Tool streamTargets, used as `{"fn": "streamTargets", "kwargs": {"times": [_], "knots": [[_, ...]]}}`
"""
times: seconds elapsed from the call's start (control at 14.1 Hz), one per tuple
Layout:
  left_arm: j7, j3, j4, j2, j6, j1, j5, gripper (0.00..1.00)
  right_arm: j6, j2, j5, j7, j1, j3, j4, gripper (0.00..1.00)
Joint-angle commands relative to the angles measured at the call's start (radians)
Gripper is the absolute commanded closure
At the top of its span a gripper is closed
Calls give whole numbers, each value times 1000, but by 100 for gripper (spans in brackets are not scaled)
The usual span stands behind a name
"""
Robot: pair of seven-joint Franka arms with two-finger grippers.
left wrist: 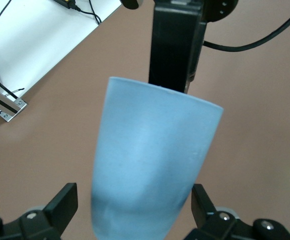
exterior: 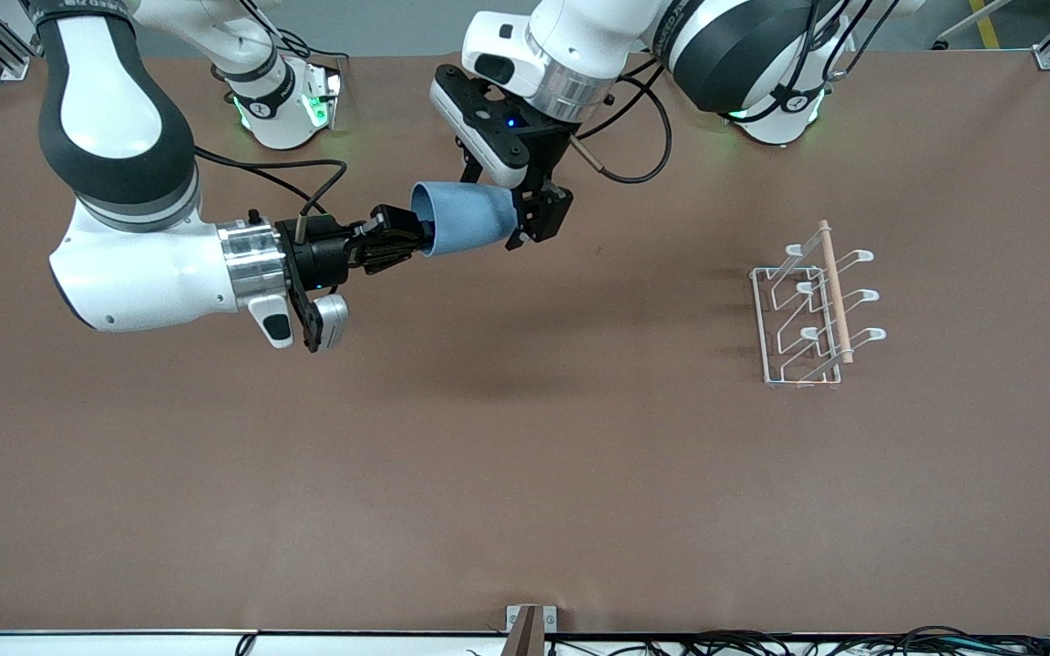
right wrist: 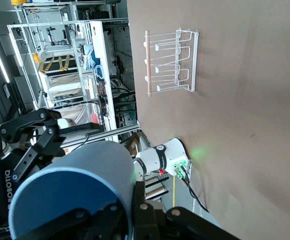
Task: Hang cup on cup holder
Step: 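Grasp the cup's base with the left gripper, then open the right gripper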
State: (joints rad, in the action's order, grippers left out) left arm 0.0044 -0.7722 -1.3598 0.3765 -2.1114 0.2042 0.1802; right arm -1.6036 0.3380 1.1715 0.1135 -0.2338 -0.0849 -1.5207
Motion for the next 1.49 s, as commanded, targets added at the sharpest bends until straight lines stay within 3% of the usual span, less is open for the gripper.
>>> {"fn": "streamTargets", "kwargs": {"times": [0.0,0.21,0.28,0.43,0.57,0.71,0.85,0.92,1.0,1.14,1.42], "knots": [[-20,4,24,30,-10,24,28,0,17,-7,25,15,-4,5,-10,94],[-23,4,24,36,-21,24,77,10,22,-7,25,15,-2,5,-10,94],[-24,4,24,42,-21,26,93,21,21,-7,23,15,-2,5,-10,94],[-26,4,24,45,-21,30,97,53,22,-7,23,15,-2,5,-10,94],[-26,4,22,45,-21,30,99,72,22,-7,23,17,-2,5,-12,94],[-27,4,22,45,-21,30,99,82,22,-7,23,17,-2,5,-10,93],[-26,4,22,42,-19,27,100,83,22,-7,23,15,-1,5,-10,92],[-24,4,22,39,-15,23,101,83,22,-7,25,6,1,5,-10,79],[-23,4,21,38,-10,21,102,83,24,-7,23,15,2,5,-10,1],[-23,5,16,36,-4,14,104,83,22,-7,23,15,7,7,-9,0],[-15,28,16,35,132,9,105,82,22,-19,-18,14,8,30,-13,0]]}}
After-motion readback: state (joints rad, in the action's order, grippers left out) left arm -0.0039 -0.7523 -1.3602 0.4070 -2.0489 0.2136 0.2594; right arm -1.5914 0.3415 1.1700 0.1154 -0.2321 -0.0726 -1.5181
